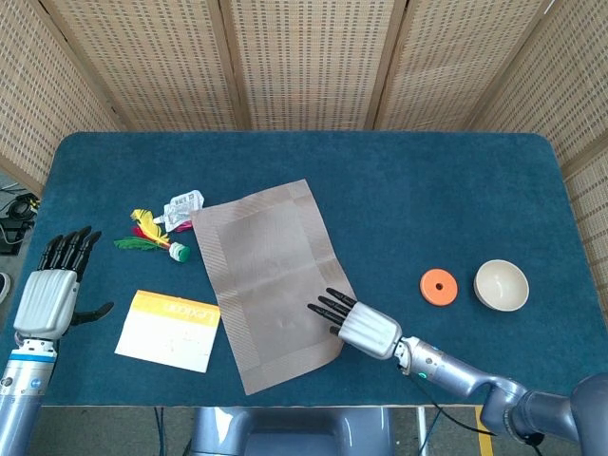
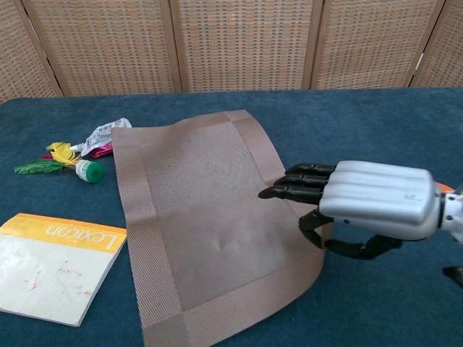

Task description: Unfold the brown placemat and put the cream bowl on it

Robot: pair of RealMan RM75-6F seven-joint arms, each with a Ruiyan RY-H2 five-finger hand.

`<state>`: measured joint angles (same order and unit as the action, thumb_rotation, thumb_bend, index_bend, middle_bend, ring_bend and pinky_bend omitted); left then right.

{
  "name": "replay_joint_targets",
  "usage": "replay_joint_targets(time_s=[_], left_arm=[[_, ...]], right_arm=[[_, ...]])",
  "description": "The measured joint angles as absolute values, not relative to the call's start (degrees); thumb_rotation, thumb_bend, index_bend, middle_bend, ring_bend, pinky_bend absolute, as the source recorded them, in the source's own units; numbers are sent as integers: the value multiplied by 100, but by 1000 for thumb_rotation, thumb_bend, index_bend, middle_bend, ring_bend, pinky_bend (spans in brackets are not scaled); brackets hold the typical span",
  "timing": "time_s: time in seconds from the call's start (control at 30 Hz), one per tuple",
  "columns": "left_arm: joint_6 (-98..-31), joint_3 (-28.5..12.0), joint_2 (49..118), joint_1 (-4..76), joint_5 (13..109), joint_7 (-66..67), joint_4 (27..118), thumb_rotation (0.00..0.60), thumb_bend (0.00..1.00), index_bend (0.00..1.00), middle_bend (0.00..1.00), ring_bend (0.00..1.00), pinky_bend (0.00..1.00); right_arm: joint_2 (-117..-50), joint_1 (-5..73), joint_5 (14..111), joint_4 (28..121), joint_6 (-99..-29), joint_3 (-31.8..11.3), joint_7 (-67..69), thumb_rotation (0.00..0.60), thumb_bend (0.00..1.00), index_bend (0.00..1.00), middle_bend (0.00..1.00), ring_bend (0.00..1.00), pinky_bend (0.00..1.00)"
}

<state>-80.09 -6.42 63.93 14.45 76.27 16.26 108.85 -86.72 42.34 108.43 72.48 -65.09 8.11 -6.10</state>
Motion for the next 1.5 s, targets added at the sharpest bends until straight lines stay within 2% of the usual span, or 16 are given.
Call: replay_joint_targets(time_s=[0.17, 0.27, 0.37, 0.53, 0.77, 0.9, 0.93, 0.97, 1.0, 1.03, 1.07, 1.13, 1.17, 1.33, 1.5], left_arm=[[-7930, -662, 6366, 1469, 7553, 1578, 10905, 600, 0, 0, 0, 0, 0], [-7923, -663, 6344, 1468, 7552, 1547, 10904, 600, 0, 0, 0, 0, 0], [-7915, -664, 6326, 1462, 7544, 1505, 10892, 600, 0, 0, 0, 0, 0], [-7893, -667, 6297, 1459, 7529, 1454, 10869, 600, 0, 0, 0, 0, 0], [-7870, -671, 6295, 1463, 7492, 1453, 10853, 600, 0, 0, 0, 0, 0], [-7882, -682, 6302, 1462, 7473, 1466, 10852, 600, 0, 0, 0, 0, 0], [-7883, -685, 6305, 1464, 7468, 1474, 10850, 600, 0, 0, 0, 0, 0], [-7883, -687, 6309, 1466, 7463, 1483, 10849, 600, 0, 0, 0, 0, 0], [-7882, -689, 6313, 1468, 7457, 1492, 10849, 600, 0, 0, 0, 0, 0], [-7874, -690, 6320, 1473, 7450, 1505, 10847, 600, 0, 0, 0, 0, 0], [-7866, -690, 6325, 1478, 7445, 1514, 10843, 600, 0, 0, 0, 0, 0], [-7852, -689, 6335, 1487, 7435, 1528, 10834, 600, 0, 0, 0, 0, 0], [-7842, -689, 6341, 1493, 7431, 1537, 10826, 600, 0, 0, 0, 0, 0], [-7742, -675, 6402, 1551, 7438, 1556, 10757, 600, 0, 0, 0, 0, 0], [-7736, -653, 6462, 1578, 7569, 1510, 10666, 600, 0, 0, 0, 0, 0]], right_arm=[[-7857, 4363, 11230, 7146, -6712, 870, -1163, 600, 658, 745, 50, 0, 0], [-7464, 4591, 11304, 6915, -6516, 805, -1415, 600, 635, 743, 55, 0, 0], [-7355, 4802, 11386, 6524, -6258, 754, -1680, 600, 616, 738, 57, 0, 0], [-7428, 5058, 11549, 5670, -5999, 715, -2108, 600, 579, 722, 61, 0, 0], [-7904, 5261, 11621, 4330, -5814, 669, -2489, 600, 525, 710, 37, 0, 0], [-8243, 5329, 11585, 3590, -5847, 633, -2602, 600, 448, 706, 2, 0, 0], [-8324, 5338, 11570, 3428, -5878, 622, -2624, 600, 404, 690, 0, 0, 0], [-8437, 5344, 11537, 3219, -5932, 600, -2645, 600, 309, 610, 0, 0, 0], [-8524, 5343, 11500, 3072, -5979, 577, -2655, 600, 186, 471, 0, 0, 0], [-8608, 5334, 11445, 2934, -6032, 543, -2669, 600, 114, 353, 0, 0, 0], [-8682, 5317, 11370, 2816, -6087, 495, -2688, 600, 40, 177, 0, 0, 0], [-8809, 5265, 11183, 2673, -6227, 377, -2705, 600, 0, 41, 0, 0, 0], [-8872, 5221, 11049, 2632, -6348, 293, -2687, 600, 0, 3, 0, 0, 0], [-8942, 4968, 10489, 2779, -6889, -49, -2315, 600, 0, 0, 0, 0, 0], [-8729, 4611, 10046, 3629, -7156, -305, -2058, 600, 0, 0, 0, 0, 0]])
